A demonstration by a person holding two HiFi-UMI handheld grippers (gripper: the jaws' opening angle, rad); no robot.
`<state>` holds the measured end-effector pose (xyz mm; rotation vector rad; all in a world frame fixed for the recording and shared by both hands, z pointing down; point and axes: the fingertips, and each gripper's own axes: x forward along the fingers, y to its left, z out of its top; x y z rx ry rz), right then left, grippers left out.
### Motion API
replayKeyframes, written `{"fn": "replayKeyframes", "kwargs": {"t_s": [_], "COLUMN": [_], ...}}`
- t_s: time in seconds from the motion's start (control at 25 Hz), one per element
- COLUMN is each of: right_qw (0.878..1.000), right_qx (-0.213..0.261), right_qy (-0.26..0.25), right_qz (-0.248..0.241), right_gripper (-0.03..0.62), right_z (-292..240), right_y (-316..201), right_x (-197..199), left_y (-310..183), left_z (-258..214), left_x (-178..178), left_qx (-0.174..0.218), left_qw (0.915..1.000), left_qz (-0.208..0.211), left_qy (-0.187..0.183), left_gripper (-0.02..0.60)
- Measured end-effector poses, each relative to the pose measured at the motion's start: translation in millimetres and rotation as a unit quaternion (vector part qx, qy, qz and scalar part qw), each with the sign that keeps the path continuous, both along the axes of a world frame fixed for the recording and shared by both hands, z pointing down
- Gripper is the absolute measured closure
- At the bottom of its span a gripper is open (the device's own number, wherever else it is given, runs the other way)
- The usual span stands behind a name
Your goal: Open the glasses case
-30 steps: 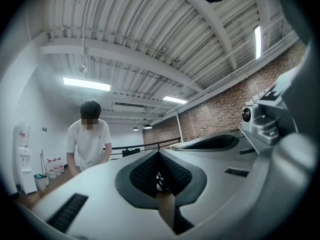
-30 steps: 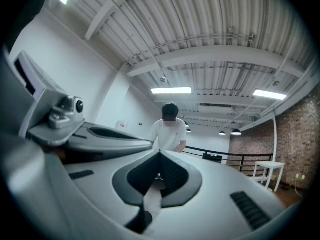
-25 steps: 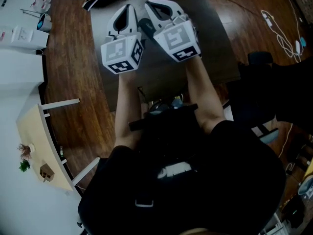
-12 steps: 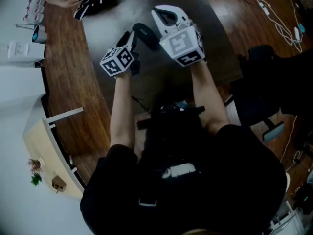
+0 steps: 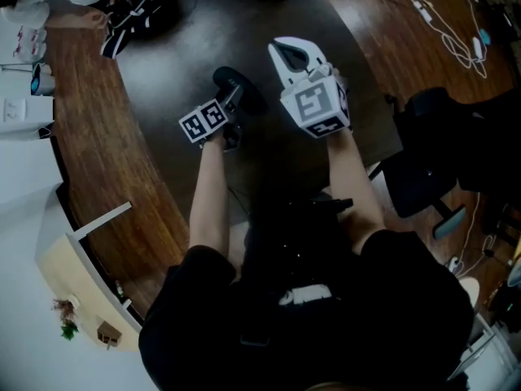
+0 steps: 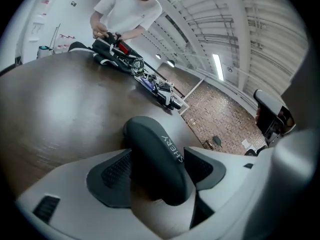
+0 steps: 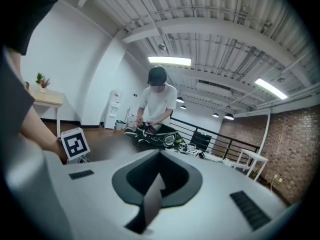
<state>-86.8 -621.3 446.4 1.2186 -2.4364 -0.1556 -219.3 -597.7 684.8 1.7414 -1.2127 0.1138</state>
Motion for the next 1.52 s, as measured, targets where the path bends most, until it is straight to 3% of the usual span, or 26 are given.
{"fn": "replayKeyframes", "kwargs": {"t_s": [0.2, 0.56, 0.84, 0.96, 1.08, 1.24, 1.36, 1.44, 1.52], "right_qw": [0.999, 0.998, 0.997, 0.994, 0.988, 0.985, 0.986, 0.987, 0.989], "right_qx": [-0.029, -0.049, -0.065, -0.095, -0.126, -0.152, -0.145, -0.134, -0.121], "right_qy": [0.026, 0.036, 0.029, 0.039, 0.058, 0.048, 0.042, 0.036, 0.027], "right_qz": [0.005, 0.006, -0.004, -0.033, -0.062, -0.065, -0.075, -0.077, -0.081], "right_gripper": [0.586, 0.585, 0.585, 0.585, 0.585, 0.566, 0.565, 0.556, 0.49], "right_z": [38, 61, 74, 89, 108, 125, 123, 114, 101], "right_y": [-16, -16, -1, 15, 39, 65, 81, 86, 91], "right_x": [-7, -6, -1, -1, 3, 10, 10, 7, 0], "left_y": [-19, -21, -26, -24, -23, -25, -20, -19, -15], "left_z": [4, 0, 3, 0, -15, -47, -83, -117, -157], "left_x": [15, 23, 40, 42, 44, 45, 37, 33, 36], "left_qx": [0.014, 0.024, 0.026, 0.013, 0.026, 0.046, 0.065, 0.116, 0.178], "left_qw": [0.9995, 0.9993, 0.9985, 0.9969, 0.9946, 0.9849, 0.977, 0.969, 0.9586], "left_qz": [0.009, 0.027, 0.034, 0.031, 0.027, -0.007, -0.043, -0.053, -0.046], "left_qy": [0.028, -0.01, 0.034, 0.071, 0.097, 0.166, 0.199, 0.212, 0.218], "left_gripper": [0.256, 0.256, 0.293, 0.327, 0.342, 0.345, 0.345, 0.345, 0.345]}}
